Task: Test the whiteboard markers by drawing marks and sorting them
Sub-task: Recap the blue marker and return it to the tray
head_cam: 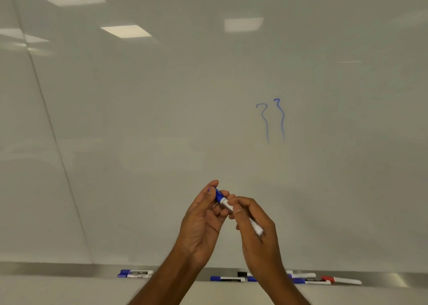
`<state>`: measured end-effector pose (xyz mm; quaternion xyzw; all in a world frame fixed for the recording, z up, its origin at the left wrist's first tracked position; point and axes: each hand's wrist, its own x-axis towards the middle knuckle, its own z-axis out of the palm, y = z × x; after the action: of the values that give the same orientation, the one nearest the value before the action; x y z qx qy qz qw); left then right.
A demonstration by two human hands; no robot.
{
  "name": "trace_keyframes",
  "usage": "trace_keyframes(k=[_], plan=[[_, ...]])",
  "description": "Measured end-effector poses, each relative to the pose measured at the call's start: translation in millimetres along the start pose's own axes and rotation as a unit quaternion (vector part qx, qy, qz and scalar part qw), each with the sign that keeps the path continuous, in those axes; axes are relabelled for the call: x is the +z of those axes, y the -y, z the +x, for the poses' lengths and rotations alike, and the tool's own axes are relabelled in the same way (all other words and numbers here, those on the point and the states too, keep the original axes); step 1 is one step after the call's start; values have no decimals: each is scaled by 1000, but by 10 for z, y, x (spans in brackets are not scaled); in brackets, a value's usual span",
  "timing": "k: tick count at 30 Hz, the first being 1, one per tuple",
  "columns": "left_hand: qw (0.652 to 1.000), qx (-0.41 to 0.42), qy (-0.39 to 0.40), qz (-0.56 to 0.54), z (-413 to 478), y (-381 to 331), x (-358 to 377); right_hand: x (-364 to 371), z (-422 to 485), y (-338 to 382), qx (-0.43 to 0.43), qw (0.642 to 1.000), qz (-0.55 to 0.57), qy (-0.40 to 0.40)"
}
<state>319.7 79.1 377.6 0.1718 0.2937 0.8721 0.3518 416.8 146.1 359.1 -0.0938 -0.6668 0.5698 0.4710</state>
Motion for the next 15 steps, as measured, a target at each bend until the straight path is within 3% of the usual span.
trace_keyframes(k=[15], plan=[[999,-13,-31,-22,-1093,-973,-1393,1620,-1249,113,60,998,-2,9]])
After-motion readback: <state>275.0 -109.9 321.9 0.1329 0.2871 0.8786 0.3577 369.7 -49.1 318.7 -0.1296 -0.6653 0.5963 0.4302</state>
